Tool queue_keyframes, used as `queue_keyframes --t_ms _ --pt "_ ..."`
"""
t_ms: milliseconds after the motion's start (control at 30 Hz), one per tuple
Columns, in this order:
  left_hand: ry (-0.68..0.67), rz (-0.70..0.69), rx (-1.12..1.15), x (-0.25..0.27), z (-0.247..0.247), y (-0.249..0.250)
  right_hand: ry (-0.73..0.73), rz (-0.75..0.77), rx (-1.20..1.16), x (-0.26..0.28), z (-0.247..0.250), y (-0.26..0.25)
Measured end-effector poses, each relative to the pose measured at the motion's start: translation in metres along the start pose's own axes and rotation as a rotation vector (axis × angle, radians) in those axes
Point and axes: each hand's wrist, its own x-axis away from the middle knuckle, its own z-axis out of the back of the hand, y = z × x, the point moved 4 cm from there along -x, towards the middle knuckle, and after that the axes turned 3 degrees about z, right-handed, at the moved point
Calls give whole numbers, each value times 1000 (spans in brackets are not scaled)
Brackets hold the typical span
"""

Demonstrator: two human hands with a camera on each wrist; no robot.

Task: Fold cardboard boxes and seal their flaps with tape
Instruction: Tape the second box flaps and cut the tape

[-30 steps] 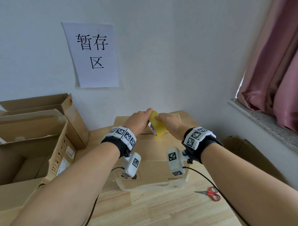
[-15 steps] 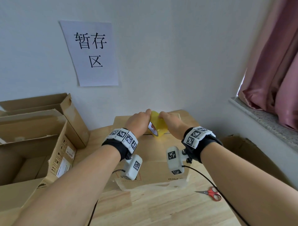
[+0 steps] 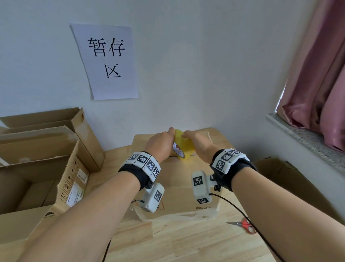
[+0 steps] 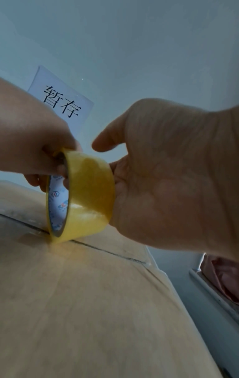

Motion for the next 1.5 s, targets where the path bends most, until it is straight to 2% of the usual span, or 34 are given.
queue_keyframes --t_ms 133,367,567,633,700,800,867,933,1167,1300,1500 --pt "-5 -5 -12 2 -1 -1 8 64 50 -1 0 1" --pt "-6 7 18 4 -1 -2 -71 98 71 3 4 2" --pt "-3 6 50 1 0 -3 -48 139 121 -5 4 0" --pt "-23 39 115 2 -3 -8 -118 147 160 -2 0 -1" --pt "-70 96 275 1 -5 -16 -165 168 129 0 -1 1" --pt "-160 109 515 2 -2 -27 -167 209 100 0 1 1" --pt "-97 113 616 2 6 -33 -162 233 107 -3 2 -1" --pt "41 114 691 2 13 -37 -158 232 120 -6 0 0" --pt "216 32 618 7 19 -27 -119 228 110 -8 -5 -3" --pt "258 19 573 10 20 -23 -116 225 116 -9 -7 -3" --pt "269 103 736 7 24 -26 -117 224 134 -10 -8 1"
